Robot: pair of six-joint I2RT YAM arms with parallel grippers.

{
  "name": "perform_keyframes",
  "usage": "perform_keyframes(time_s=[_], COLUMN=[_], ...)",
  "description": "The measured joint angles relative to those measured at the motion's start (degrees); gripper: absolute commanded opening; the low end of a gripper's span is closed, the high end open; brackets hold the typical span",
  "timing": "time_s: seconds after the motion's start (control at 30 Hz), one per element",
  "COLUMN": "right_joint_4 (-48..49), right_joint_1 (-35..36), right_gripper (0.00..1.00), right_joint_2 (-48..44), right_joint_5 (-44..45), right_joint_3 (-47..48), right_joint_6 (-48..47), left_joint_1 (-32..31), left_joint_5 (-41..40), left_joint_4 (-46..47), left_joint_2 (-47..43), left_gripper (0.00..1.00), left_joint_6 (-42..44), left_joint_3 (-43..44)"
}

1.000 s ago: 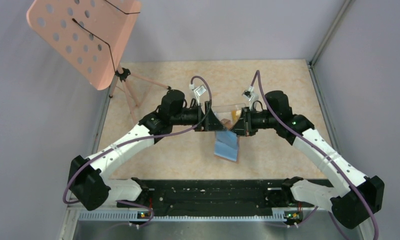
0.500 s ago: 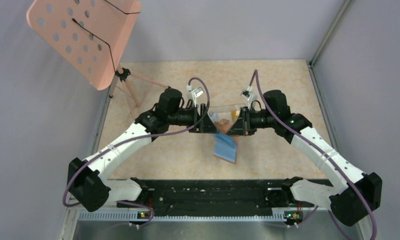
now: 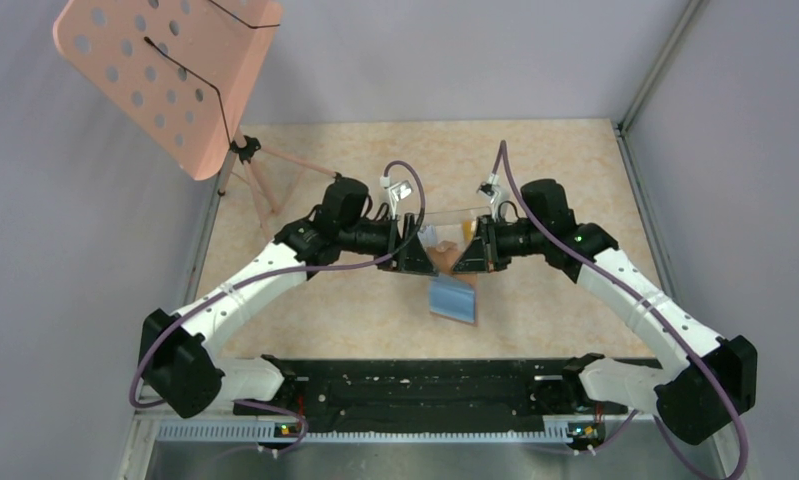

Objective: Put the credit cards into the card holder
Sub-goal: Open the card holder.

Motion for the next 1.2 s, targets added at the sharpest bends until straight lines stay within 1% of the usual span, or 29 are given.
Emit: perform_keyframes(time_s=[0.07, 0.27, 0.33, 0.43, 0.5, 0.57, 0.6, 0.73, 0.83, 1.03, 1.2], right_joint_4=[0.5, 3.3, 4.0, 4.9, 5.0, 5.5, 5.8, 8.3, 10.0, 12.3, 12.7], right_joint_1=[0.0, 0.0, 0.0, 0.0, 0.0, 0.0, 0.0, 0.0, 0.0, 0.0, 0.0], right_gripper=[0.00, 0.00, 0.00, 0.00, 0.00, 0.00, 0.00, 0.00, 0.00, 0.00, 0.00], right_joint_2=[0.0, 0.0, 0.0, 0.0, 0.0, 0.0, 0.0, 0.0, 0.0, 0.0, -0.5], right_joint_5=[-0.3, -1.4, -1.5, -1.8, -2.1, -2.7, -3.0, -4.2, -5.3, -7.0, -7.2], right_joint_3=[0.0, 0.0, 0.0, 0.0, 0.4, 1.1, 1.5, 2.6, 2.7, 2.7, 2.6], right_joint_6=[0.8, 4.4, 5.7, 8.0, 9.5, 11.0, 11.8, 14.0, 15.9, 18.1, 18.8], left_joint_1=[0.0, 0.1, 0.3, 1.0, 1.4, 1.7, 1.7, 1.7, 1.7, 1.7, 1.7], left_joint_5=[0.7, 1.9, 1.6, 1.1, 0.6, -0.2, -0.7, -2.9, -3.7, -7.0, -7.9], left_joint_4=[2.0, 10.0, 11.4, 12.6, 13.4, 13.8, 13.7, 11.0, 9.4, 7.0, 9.1], left_joint_2=[0.0, -0.6, -1.3, -3.2, -5.0, -7.1, -8.2, -10.6, -10.7, -10.7, -11.5], left_gripper=[0.67, 0.69, 0.66, 0.60, 0.57, 0.57, 0.58, 0.65, 0.66, 0.67, 0.68], left_joint_6=[-1.2, -6.3, -7.0, -7.3, -6.8, -5.1, -3.8, 1.2, 3.4, 5.4, 4.2], left_joint_3=[-0.5, -5.6, -7.0, -8.3, -8.8, -8.9, -8.8, -8.7, -8.7, -8.7, -8.7])
